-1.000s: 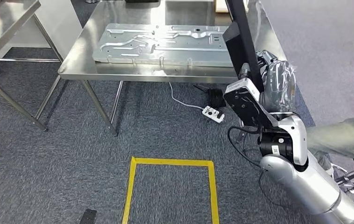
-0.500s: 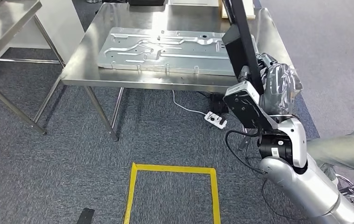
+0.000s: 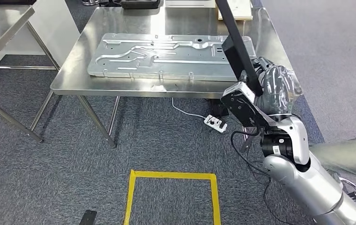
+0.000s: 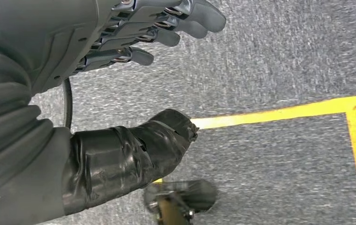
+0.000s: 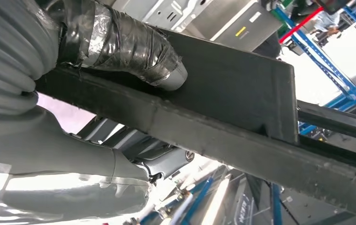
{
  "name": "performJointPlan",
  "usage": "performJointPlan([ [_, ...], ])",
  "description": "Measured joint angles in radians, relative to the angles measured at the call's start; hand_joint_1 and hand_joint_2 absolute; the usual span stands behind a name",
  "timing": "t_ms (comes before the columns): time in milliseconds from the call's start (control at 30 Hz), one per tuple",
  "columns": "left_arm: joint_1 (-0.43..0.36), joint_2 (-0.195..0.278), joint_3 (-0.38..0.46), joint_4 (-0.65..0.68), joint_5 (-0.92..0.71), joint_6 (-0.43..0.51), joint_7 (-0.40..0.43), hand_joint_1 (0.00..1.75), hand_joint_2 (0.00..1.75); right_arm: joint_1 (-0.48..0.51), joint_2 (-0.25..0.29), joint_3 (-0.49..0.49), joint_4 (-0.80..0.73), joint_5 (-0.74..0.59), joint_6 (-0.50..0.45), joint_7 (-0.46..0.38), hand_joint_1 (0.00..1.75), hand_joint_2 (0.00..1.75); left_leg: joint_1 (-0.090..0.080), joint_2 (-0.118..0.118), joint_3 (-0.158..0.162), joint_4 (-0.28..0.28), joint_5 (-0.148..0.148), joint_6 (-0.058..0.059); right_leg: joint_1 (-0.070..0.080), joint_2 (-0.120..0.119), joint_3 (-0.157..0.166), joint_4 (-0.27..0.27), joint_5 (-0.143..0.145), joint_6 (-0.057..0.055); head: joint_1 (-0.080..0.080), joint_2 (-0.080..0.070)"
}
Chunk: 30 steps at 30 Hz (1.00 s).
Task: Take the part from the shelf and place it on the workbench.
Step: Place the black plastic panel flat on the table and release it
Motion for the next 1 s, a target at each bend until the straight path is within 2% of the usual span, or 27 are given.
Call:
performJointPlan([
  [67, -0.002, 0.000, 0.000, 0.000, -0.001, -0.002, 0.004, 0.00, 1.75, -0.009, 0.001, 0.002, 0.020, 0.004, 0.019, -0.008, 1.75, 1.75, -0.008, 0.000, 0.020, -0.052, 0.010, 0.011, -0.001, 0.001, 0.007, 0.001, -0.009, 0.011, 0.000, 0.000],
  [100, -0.002, 0.000, 0.000, 0.000, -0.002, -0.003, 0.006, 0.00, 1.75, -0.012, 0.002, 0.005, 0.028, 0.007, 0.028, -0.010, 1.75, 1.75, -0.012, 0.000, 0.023, -0.054, 0.002, 0.018, -0.001, 0.002, 0.011, 0.003, -0.011, 0.017, 0.001, 0.000],
  [200, -0.006, 0.000, 0.000, 0.000, -0.004, -0.003, 0.008, 0.00, 1.75, -0.019, 0.003, 0.010, 0.044, 0.021, 0.049, -0.012, 1.75, 1.75, -0.010, -0.002, 0.051, -0.066, 0.013, 0.038, -0.004, 0.000, 0.011, 0.033, -0.022, 0.028, 0.002, 0.000],
  [267, -0.011, 0.000, 0.000, 0.000, -0.008, -0.004, 0.012, 0.00, 1.75, -0.027, 0.004, 0.012, 0.051, 0.037, 0.068, -0.008, 1.75, 1.75, -0.008, -0.002, 0.069, -0.070, 0.008, 0.047, -0.005, -0.002, -0.038, 0.123, -0.055, 0.034, 0.005, 0.000],
  [333, -0.014, 0.000, -0.001, -0.001, -0.012, -0.005, 0.015, 0.00, 1.75, -0.033, 0.004, 0.014, 0.059, 0.052, 0.086, -0.001, 1.75, 1.75, -0.009, -0.002, 0.078, -0.070, -0.003, 0.051, -0.005, -0.002, -0.120, 0.243, -0.097, 0.040, 0.007, 0.000],
  [367, -0.014, 0.000, -0.001, -0.001, -0.013, -0.005, 0.016, 0.00, 1.75, -0.033, 0.004, 0.015, 0.063, 0.058, 0.091, 0.002, 1.75, 1.75, -0.009, -0.003, 0.084, -0.069, -0.009, 0.050, -0.005, -0.003, -0.151, 0.274, -0.102, 0.042, 0.007, 0.000],
  [400, -0.013, 0.000, -0.001, -0.001, -0.014, -0.006, 0.017, 0.00, 1.75, -0.033, 0.004, 0.017, 0.068, 0.063, 0.095, 0.005, 1.75, 1.75, -0.009, -0.004, 0.092, -0.068, -0.017, 0.049, -0.005, -0.003, -0.166, 0.273, -0.088, 0.043, 0.007, 0.000],
  [433, -0.012, 0.000, -0.001, -0.001, -0.016, -0.007, 0.017, 0.00, 1.75, -0.034, 0.003, 0.018, 0.071, 0.068, 0.098, 0.009, 1.75, 1.75, -0.009, -0.004, 0.102, -0.067, -0.025, 0.048, -0.005, -0.003, -0.163, 0.237, -0.053, 0.042, 0.007, 0.000],
  [500, -0.012, -0.001, -0.001, -0.001, -0.019, -0.008, 0.018, 0.00, 1.75, -0.039, 0.000, 0.018, 0.078, 0.077, 0.105, 0.017, 1.75, 1.75, -0.010, -0.006, 0.125, -0.064, -0.044, 0.043, -0.003, -0.003, -0.126, 0.112, 0.037, 0.035, 0.006, 0.000],
  [567, -0.014, -0.002, -0.003, -0.002, -0.021, -0.009, 0.020, 0.00, 1.75, -0.048, -0.004, 0.018, 0.083, 0.088, 0.116, 0.024, 1.75, 1.75, -0.011, -0.007, 0.133, -0.063, -0.058, 0.035, 0.003, -0.004, -0.102, 0.026, 0.072, 0.025, 0.006, 0.000],
  [667, -0.017, -0.003, -0.004, -0.002, -0.022, -0.009, 0.023, 0.00, 1.75, -0.057, -0.018, 0.015, 0.087, 0.099, 0.127, 0.032, 1.75, 1.75, -0.011, -0.006, 0.136, -0.057, -0.065, 0.018, 0.005, -0.004, -0.087, 0.005, 0.071, 0.007, 0.005, 0.000],
  [733, -0.018, -0.004, -0.005, -0.003, -0.022, -0.009, 0.023, 0.00, 1.75, -0.061, -0.024, 0.014, 0.089, 0.100, 0.128, 0.034, 1.75, 1.75, -0.010, -0.004, 0.117, -0.011, -0.069, 0.010, 0.003, -0.005, -0.067, -0.004, 0.066, -0.004, 0.004, 0.000],
  [767, -0.020, -0.004, -0.005, -0.003, -0.022, -0.009, 0.023, 0.00, 1.75, -0.065, -0.026, 0.013, 0.090, 0.100, 0.129, 0.035, 1.75, 1.75, -0.008, -0.003, 0.088, 0.039, -0.076, 0.006, 0.001, -0.006, -0.058, -0.008, 0.062, -0.008, 0.004, 0.000],
  [833, -0.020, -0.004, -0.008, -0.005, -0.022, -0.009, 0.024, 0.00, 1.75, -0.070, -0.028, 0.012, 0.093, 0.101, 0.130, 0.035, 1.75, 1.75, -0.003, -0.002, 0.004, 0.161, -0.112, -0.003, 0.002, -0.005, -0.045, -0.010, 0.051, -0.014, 0.002, 0.000],
  [867, -0.019, -0.004, -0.009, -0.005, -0.022, -0.009, 0.024, 0.00, 1.75, -0.070, -0.029, 0.011, 0.095, 0.102, 0.131, 0.036, 1.75, 1.75, -0.001, -0.002, -0.033, 0.202, -0.131, -0.007, 0.003, -0.004, -0.038, -0.010, 0.044, -0.015, 0.002, 0.000],
  [900, -0.017, -0.004, -0.010, -0.005, -0.022, -0.009, 0.025, 0.00, 1.75, -0.069, -0.030, 0.011, 0.096, 0.105, 0.134, 0.038, 1.75, 1.75, 0.001, -0.002, -0.057, 0.215, -0.139, -0.009, 0.003, -0.002, -0.030, -0.010, 0.037, -0.015, 0.002, 0.000],
  [933, -0.015, -0.004, -0.012, -0.005, -0.022, -0.009, 0.025, 0.00, 1.75, -0.069, -0.032, 0.011, 0.098, 0.107, 0.136, 0.041, 1.75, 1.75, 0.003, -0.001, -0.064, 0.196, -0.126, -0.010, 0.003, 0.000, -0.021, -0.010, 0.030, -0.013, 0.002, 0.000],
  [967, -0.014, -0.004, -0.013, -0.005, -0.022, -0.009, 0.026, 0.00, 1.75, -0.070, -0.034, 0.011, 0.100, 0.110, 0.140, 0.044, 1.75, 1.75, 0.004, -0.001, -0.055, 0.147, -0.091, -0.009, 0.004, 0.001, -0.010, -0.010, 0.022, -0.012, 0.002, 0.000],
  [1000, -0.014, -0.004, -0.013, -0.005, -0.022, -0.010, 0.026, 0.00, 1.75, -0.070, -0.037, 0.011, 0.102, 0.111, 0.143, 0.046, 1.75, 1.75, 0.004, -0.001, -0.035, 0.080, -0.039, -0.006, 0.004, 0.001, 0.001, -0.010, 0.013, -0.009, 0.002, 0.000],
])
